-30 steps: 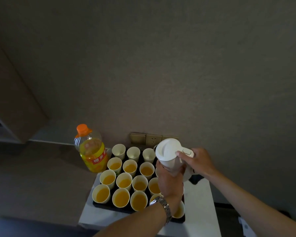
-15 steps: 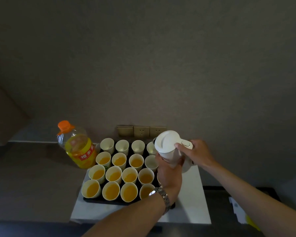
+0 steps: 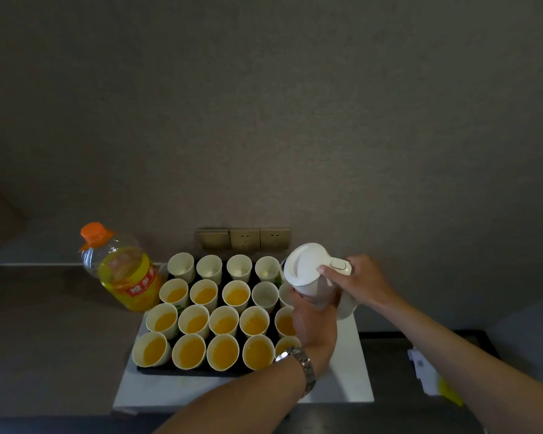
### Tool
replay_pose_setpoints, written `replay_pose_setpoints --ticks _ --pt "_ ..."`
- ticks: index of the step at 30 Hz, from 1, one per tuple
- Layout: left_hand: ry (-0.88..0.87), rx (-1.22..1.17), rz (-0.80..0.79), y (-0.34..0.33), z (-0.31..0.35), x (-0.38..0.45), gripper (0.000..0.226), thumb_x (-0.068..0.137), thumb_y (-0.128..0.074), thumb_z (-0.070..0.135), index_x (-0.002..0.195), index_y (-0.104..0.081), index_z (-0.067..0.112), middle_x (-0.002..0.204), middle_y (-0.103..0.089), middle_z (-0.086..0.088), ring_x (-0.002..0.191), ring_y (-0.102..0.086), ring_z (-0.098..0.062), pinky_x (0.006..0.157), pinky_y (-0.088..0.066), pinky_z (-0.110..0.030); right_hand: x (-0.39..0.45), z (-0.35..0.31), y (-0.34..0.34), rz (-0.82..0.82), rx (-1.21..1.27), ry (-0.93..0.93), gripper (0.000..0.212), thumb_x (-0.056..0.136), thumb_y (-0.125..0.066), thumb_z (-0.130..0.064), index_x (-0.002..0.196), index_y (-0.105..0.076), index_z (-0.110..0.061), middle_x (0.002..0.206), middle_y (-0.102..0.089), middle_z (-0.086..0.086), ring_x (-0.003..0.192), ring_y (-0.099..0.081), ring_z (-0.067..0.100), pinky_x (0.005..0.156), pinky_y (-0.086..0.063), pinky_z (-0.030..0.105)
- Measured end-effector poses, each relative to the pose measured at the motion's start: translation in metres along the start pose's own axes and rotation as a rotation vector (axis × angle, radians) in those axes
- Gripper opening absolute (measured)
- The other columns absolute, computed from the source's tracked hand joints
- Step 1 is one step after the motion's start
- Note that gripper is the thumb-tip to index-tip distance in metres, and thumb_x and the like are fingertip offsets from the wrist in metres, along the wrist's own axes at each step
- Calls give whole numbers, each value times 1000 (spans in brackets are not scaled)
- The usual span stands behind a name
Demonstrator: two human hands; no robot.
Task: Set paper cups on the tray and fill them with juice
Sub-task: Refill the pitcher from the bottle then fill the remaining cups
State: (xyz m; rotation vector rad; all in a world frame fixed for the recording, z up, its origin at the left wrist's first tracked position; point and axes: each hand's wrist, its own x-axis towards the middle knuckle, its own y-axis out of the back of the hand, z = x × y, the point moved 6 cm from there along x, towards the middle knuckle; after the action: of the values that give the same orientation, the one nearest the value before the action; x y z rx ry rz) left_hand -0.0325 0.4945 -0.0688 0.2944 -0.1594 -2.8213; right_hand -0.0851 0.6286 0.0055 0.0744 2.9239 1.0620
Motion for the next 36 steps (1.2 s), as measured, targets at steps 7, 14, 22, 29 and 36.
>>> replay_pose_setpoints --ticks 7,14,22,29,36 --pt "0 -48 -8 -2 3 -9 75 81 -75 55 133 -21 49 129 -53 20 111 -55 -1 92 -53 -20 -1 -5 -4 -54 -96 10 39 76 -80 -56 63 -68 -22 56 -66 -15 56 -64 -2 46 -41 18" --pt "61 -80 -41 -3 -1 -13 74 74 -65 70 128 -17 55 125 -56 17 105 -57 -2 95 -56 -28 3 -7 -6 -43 -235 70 54 72 -71 -71 57 -61 -21 54 -63 -5 52 -61 5 45 -37 22" --pt "163 7 -38 -8 -19 -12 75 89 -76 26 142 -24 36 136 -60 2 124 -60 -20 101 -55 -38 6 -2 -10 -59 -319 81 71 66 -57 -87 68 -70 -17 62 -67 -5 58 -65 9 52 -52 40" --pt "193 21 -52 -12 -25 -13 63 90 -76 27 131 -29 36 134 -61 1 119 -59 -17 98 -55 -34 4 0 -9 -66 -346 63 73 66 -56 -87 69 -70 -16 64 -68 -3 60 -66 11 54 -53 41" --pt "224 -27 -53 -14 -29 -13 68 88 -77 30 139 -32 31 134 -61 1 123 -60 -21 102 -55 -42 4 -3 -11 -73 -371 34 74 63 -56 -88 72 -70 -16 68 -70 -3 63 -67 10 57 -56 42"
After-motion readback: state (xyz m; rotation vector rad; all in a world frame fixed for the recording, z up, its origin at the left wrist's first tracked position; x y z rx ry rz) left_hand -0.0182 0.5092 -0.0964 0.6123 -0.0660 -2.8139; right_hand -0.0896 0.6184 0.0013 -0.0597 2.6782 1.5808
